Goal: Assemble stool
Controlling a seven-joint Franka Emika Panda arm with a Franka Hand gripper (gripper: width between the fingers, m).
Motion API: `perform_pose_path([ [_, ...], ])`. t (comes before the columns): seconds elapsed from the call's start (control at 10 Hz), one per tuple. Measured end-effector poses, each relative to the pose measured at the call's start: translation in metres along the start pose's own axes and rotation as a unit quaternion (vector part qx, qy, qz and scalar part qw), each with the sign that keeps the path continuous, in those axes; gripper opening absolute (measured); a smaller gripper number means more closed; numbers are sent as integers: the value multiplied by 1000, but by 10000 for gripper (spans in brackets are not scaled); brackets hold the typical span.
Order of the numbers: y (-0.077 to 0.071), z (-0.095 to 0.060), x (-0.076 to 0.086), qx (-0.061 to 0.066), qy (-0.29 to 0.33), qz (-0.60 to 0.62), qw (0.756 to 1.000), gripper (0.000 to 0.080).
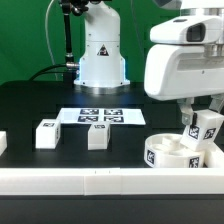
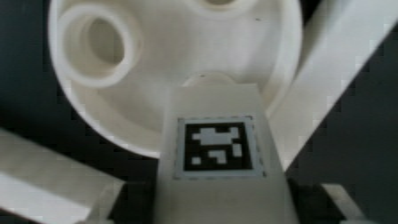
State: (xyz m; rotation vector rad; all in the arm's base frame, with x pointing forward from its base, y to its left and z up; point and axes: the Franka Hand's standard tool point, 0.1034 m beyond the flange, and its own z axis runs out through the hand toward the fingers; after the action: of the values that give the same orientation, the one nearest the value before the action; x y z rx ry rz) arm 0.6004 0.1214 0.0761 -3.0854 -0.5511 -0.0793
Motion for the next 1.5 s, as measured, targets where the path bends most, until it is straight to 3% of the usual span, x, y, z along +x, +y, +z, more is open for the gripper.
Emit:
perform_pose_path([
  [0.4,0,1,-1,6,1,130,992,340],
  [0.7,-1,2,-4,10,8,279,960,340],
  [1.1,-1,3,-6,23,0,481,876,340],
  [1.2,0,3,-6,32,-4,520,854,340],
  [1.4,0,3,-6,31,-5,551,834,340],
  [1.5,0,3,-6,34,-7,586,810,340],
])
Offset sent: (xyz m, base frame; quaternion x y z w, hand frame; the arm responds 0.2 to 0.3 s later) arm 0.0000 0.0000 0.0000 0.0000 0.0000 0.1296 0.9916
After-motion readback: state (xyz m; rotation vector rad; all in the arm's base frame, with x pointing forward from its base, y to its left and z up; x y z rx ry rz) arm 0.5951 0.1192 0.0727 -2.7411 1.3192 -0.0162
